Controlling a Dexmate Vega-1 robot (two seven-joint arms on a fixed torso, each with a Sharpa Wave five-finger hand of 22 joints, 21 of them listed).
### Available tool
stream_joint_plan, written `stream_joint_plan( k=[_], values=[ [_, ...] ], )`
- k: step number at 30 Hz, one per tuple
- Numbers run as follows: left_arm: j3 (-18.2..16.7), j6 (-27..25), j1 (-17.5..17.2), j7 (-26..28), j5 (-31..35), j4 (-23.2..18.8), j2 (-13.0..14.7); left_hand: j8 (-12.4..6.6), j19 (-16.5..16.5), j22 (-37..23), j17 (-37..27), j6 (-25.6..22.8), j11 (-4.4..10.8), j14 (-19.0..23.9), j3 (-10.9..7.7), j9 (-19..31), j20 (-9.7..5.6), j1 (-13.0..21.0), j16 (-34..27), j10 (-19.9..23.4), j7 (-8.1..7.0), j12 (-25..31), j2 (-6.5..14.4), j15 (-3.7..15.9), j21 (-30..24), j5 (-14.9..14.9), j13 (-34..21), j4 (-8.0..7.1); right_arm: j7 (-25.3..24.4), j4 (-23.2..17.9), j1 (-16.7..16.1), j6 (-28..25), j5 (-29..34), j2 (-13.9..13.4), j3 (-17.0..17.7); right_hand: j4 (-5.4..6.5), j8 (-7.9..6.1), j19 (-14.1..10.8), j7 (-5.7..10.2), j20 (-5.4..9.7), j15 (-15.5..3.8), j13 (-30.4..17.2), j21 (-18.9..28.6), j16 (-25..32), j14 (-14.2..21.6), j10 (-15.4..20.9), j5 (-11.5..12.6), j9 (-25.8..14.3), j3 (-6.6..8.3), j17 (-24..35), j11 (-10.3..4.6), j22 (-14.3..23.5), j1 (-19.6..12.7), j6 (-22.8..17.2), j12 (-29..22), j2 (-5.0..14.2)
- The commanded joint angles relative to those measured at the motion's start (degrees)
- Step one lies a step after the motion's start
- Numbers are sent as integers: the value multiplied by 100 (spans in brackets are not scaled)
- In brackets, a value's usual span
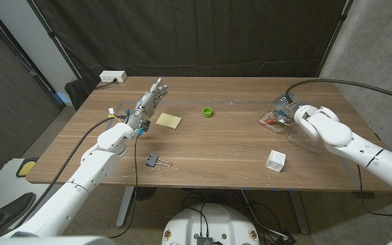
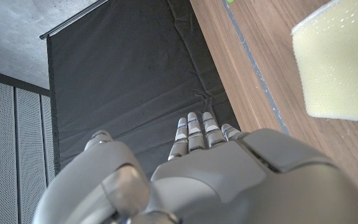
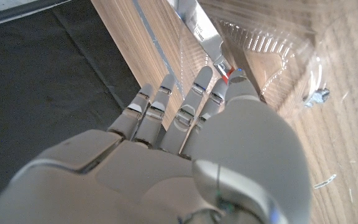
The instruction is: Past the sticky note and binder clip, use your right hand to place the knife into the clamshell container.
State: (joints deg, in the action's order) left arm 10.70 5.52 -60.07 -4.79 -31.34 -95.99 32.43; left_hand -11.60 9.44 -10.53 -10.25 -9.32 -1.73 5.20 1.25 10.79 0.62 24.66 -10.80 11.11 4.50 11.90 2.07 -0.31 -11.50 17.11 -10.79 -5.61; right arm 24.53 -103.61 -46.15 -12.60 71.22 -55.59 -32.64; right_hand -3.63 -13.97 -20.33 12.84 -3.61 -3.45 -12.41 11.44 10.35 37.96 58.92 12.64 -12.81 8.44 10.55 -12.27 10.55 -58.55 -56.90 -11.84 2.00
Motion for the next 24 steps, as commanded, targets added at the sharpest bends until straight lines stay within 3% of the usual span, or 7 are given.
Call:
stream_joint_plan(
  k=[1,11,17,24],
  values=[
    [2,9,51,-64,-14,61,10,-4,101,-14,-20,-32,20,-12,38,9,11,13,-1,11,-10,-8,39,-11,-24,2,-28,-22,217,-62,2,-175,114,38,-9,25,58,-4,4,-100,-689,-11,3,10,-73,-123,5,-21,-42,11,-5,8,58,149,29,-81],
    [21,-24,112,-153,-43,104,37,-3,101,-14,-20,-33,21,-7,48,9,19,19,-3,7,-16,-11,45,-6,-27,3,-28,-21,358,-266,-106,-298,155,-29,87,50,234,-51,-6,-336,-627,-39,29,-3,-211,-941,42,-67,-89,-2,33,11,276,861,108,-156],
    [25,-112,115,-113,-21,22,79,0,94,-14,-20,-29,30,-5,55,9,21,23,-4,2,-25,-13,50,-10,-31,4,-28,-21,304,-555,-321,-489,94,-101,289,76,318,-73,-11,-436,-562,5,33,-35,-386,-1237,51,-47,-118,-12,51,13,397,1237,108,-189],
    [161,-411,180,110,262,-110,185,0,90,-14,-20,-29,24,-9,62,9,20,29,-2,3,-24,-13,57,-7,-35,4,-28,-21,-39,-900,-652,-1040,-166,196,571,92,325,-115,-12,-558,-411,24,45,-55,-614,-1516,63,-50,-128,-11,82,15,471,1472,122,-191]
  ],
)
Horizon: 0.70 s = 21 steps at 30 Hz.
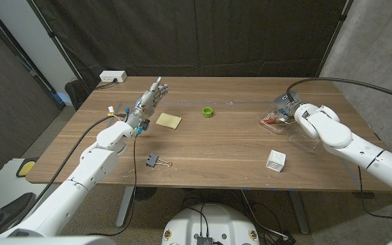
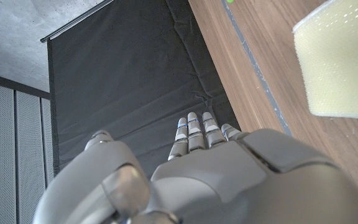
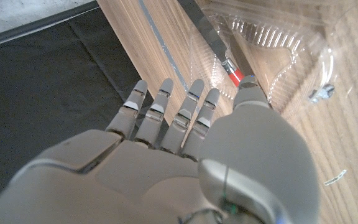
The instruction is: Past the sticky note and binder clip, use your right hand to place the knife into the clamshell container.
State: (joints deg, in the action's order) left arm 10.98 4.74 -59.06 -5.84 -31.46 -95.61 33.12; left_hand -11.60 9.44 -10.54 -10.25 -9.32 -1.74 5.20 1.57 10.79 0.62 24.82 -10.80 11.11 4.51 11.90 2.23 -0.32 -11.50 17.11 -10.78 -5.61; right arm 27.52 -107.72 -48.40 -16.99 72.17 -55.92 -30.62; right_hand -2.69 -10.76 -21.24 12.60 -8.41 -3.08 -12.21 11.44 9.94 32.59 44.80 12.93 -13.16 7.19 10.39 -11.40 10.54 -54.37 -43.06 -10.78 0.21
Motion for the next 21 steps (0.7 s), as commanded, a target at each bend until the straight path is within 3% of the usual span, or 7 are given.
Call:
stream_joint_plan(
  k=[1,9,16,21],
  values=[
    [155,-332,91,231,306,-130,107,1,89,-14,-20,-28,26,-9,31,9,21,14,-2,1,-26,-14,42,-9,-36,4,-29,-20,-399,-489,-439,-644,-262,262,372,-1,8,-24,12,-82,-439,5,44,-18,-105,-118,33,-14,-6,5,-9,17,62,111,12,-15],
    [159,-76,122,77,211,58,-32,3,65,-14,-20,-24,28,-1,39,9,21,20,-5,13,-36,-9,48,-3,-46,4,-29,-19,-716,-556,-604,-1246,-581,578,620,51,-6,55,11,-127,-351,16,14,-21,-388,-472,31,-25,-47,13,36,20,216,316,22,-21],
    [-30,167,-39,-10,130,-41,44,3,58,-13,-20,-24,20,0,46,9,22,25,-5,9,-35,-11,51,-5,-49,5,-29,-18,-1528,-746,-966,-1569,-1279,779,990,108,23,58,0,-128,-364,21,18,-13,-644,-780,24,-12,-77,21,140,21,363,573,9,2],
    [-175,178,-222,23,84,-138,135,2,45,-13,-19,-27,26,3,49,9,34,30,-6,9,-34,-11,54,-1,-54,6,-29,-17,-2289,-793,-1183,-1543,-1987,1003,1256,240,6,117,8,-47,-369,24,1,12,-779,-893,18,-6,-102,39,227,24,591,698,-42,117]
  ],
)
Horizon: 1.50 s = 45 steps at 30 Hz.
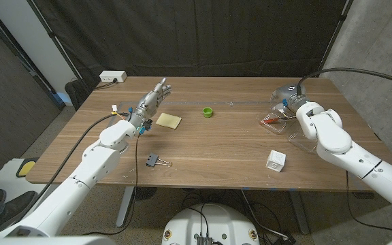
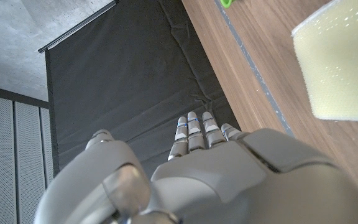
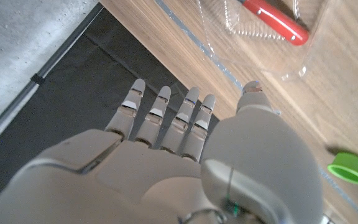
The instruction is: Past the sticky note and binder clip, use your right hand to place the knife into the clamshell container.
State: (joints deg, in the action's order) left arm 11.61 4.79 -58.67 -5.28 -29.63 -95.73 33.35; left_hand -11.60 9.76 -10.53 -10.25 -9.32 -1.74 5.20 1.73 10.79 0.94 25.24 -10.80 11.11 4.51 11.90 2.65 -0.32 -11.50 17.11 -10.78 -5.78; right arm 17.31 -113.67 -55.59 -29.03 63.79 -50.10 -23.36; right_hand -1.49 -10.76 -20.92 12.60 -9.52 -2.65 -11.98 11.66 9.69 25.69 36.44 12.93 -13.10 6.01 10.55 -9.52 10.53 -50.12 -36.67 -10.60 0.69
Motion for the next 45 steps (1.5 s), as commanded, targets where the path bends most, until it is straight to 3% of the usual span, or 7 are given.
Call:
stream_joint_plan(
  k=[1,9,15,17,21,37,45],
  values=[
    [-263,167,-302,-30,-127,-145,118,2,4,-13,-20,-28,26,2,35,9,6,-12,-6,7,-35,-12,12,0,-58,6,-29,0,-1365,-216,-506,-310,-1360,464,613,180,-15,130,11,183,-395,3,-31,48,-138,-73,8,-11,32,29,80,27,247,63,-87,171],
    [-393,223,-543,45,-129,-294,174,7,-31,-12,-20,-17,33,4,43,10,3,-4,-6,2,-53,-14,16,2,-70,7,-29,2,-2211,-110,-808,293,-3121,842,1277,215,-44,234,-32,528,-321,13,-37,63,-189,-143,-29,-3,91,15,222,33,298,71,-116,323],
    [-444,247,-663,147,-78,-395,173,16,-61,-11,-20,9,134,-86,58,10,7,11,27,-87,-92,-47,23,47,-77,8,-28,6,-2632,269,-1023,1402,-4705,1177,1780,310,-13,66,-196,734,-218,21,42,74,-244,-247,-109,7,108,17,357,40,465,231,-124,466],
    [-443,262,-667,156,-78,-385,153,21,-66,-10,-20,27,215,-163,69,10,-4,19,47,-103,-157,-49,27,108,-76,9,-28,9,-2672,458,-1053,1831,-5245,1309,1894,308,-12,-66,-285,1034,-145,27,85,88,-224,-248,-160,20,117,4,489,37,511,311,-152,485],
    [-420,282,-643,135,-69,-346,128,45,-87,-10,-20,96,255,-208,80,10,-61,27,51,-145,-254,-60,31,139,-81,9,-27,11,-2563,896,-1070,2728,-6322,1580,2042,295,-7,-97,-392,1208,-168,35,87,96,-189,-253,-189,29,127,-6,611,32,530,380,-164,494],
    [-410,283,-616,125,-59,-304,108,69,-173,-7,-18,224,362,-232,112,9,-115,51,32,-263,-326,-80,38,250,-101,7,-23,18,-1668,1683,-882,3974,-8526,1858,2021,363,-15,-108,-626,1107,-31,53,71,82,-276,-416,-251,68,68,0,795,28,765,519,-142,480],
    [-411,275,-612,85,-78,-283,118,48,-148,-7,-16,188,357,-222,122,9,-121,59,24,-262,-337,-73,41,241,-87,6,-22,20,-1679,1761,-812,3949,-8658,1769,1916,380,-5,-128,-696,1124,-25,58,74,98,-244,-366,-257,79,57,1,826,28,820,568,-169,483]
  ],
)
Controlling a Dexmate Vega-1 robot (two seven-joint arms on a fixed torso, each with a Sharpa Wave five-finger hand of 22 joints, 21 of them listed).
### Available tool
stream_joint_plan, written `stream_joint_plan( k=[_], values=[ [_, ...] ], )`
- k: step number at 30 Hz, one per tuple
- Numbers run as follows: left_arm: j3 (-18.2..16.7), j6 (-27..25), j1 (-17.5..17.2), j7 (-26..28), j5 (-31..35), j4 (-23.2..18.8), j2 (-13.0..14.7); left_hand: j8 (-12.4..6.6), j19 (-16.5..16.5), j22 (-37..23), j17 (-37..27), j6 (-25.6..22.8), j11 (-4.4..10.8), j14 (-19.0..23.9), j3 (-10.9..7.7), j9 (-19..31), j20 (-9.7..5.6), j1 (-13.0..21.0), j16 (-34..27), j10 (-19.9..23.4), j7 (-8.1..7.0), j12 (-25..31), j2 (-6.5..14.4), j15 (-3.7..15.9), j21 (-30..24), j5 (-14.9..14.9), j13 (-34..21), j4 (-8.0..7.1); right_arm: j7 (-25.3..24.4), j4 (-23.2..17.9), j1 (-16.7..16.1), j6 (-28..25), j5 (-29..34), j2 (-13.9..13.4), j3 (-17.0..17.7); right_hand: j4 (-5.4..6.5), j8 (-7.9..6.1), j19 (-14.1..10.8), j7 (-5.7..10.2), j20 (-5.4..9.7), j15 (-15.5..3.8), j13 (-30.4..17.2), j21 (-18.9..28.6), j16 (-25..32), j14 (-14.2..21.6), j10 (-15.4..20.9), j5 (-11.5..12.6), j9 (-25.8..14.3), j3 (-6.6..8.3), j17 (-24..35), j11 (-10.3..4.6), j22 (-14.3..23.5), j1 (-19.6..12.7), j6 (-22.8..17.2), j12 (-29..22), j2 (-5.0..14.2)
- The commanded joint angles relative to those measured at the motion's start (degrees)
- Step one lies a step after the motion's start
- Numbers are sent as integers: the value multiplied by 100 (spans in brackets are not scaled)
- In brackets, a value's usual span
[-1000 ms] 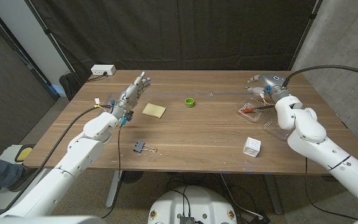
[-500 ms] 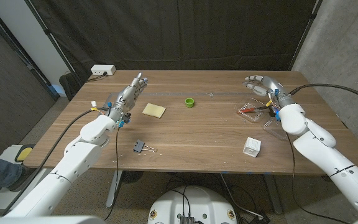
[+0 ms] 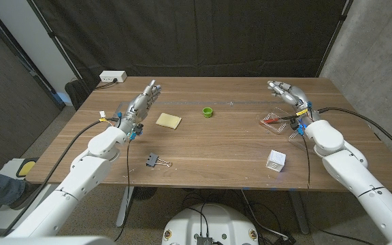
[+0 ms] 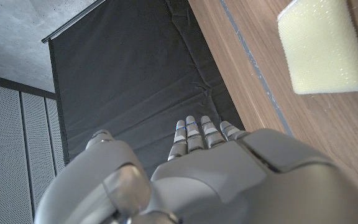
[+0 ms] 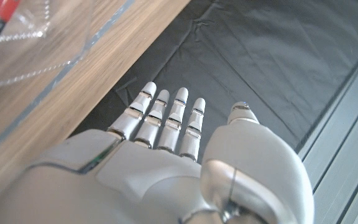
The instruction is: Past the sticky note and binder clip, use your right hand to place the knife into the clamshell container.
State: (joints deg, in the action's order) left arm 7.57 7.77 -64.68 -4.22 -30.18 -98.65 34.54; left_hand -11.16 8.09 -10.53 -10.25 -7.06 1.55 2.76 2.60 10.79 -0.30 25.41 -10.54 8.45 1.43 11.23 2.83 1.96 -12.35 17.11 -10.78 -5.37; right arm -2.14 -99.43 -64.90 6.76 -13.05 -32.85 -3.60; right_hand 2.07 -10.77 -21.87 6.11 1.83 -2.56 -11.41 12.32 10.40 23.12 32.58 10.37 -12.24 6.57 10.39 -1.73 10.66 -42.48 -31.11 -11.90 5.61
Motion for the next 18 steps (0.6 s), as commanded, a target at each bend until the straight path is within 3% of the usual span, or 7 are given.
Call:
stream_joint_plan(
  k=[1,18],
  values=[
    [-4,-18,-5,-27,-25,20,-5,2,24,-7,-16,-41,31,20,37,10,7,43,-1,7,-34,-3,24,9,0,6,-22,-20,268,345,127,359,-995,37,-70,25,-5,-34,-50,-12,-34,1,8,27,14,22,-2,-6,1,16,47,16,59,13,-40,-9],
    [57,108,142,-153,-50,235,-73,-10,63,-7,-16,-51,-10,3,59,10,35,49,-3,8,-13,8,30,-45,20,4,-20,-21,265,395,222,206,-1117,-94,-209,33,-8,-41,-72,-11,-12,7,3,35,42,48,-5,9,-6,14,43,15,119,52,-58,-6]
  ],
)
